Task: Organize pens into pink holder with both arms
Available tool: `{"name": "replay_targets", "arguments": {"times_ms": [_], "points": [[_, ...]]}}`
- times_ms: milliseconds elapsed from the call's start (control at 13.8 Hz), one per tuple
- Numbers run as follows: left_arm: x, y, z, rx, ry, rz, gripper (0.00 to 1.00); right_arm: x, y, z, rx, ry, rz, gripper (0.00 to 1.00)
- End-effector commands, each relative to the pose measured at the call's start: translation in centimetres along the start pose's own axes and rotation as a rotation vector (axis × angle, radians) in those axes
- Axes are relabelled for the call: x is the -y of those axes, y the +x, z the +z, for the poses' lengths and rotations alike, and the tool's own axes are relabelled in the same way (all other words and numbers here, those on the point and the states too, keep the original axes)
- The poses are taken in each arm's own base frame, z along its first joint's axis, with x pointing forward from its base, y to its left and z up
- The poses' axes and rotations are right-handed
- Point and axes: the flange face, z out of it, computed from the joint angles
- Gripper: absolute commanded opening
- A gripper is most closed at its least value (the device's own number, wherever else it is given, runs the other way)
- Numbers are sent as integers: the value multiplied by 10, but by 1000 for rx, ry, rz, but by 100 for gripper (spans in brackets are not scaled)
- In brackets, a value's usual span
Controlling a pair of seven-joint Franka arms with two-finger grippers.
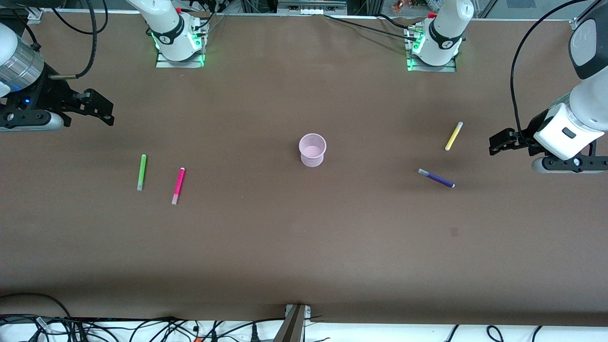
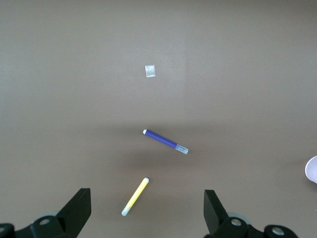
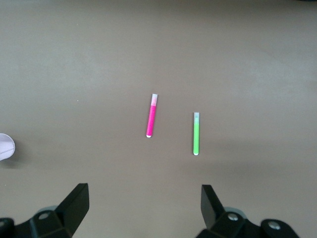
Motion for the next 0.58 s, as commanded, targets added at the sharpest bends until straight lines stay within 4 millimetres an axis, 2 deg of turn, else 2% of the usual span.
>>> {"name": "replay_targets", "arguments": {"times_ms": [0, 507], "points": [[1, 0, 0, 0, -15, -5, 100, -8, -4, 2, 17, -5, 16, 100], [-1, 1, -5, -11, -19, -8, 100, -6, -3, 5, 30, 5, 12, 100]]}}
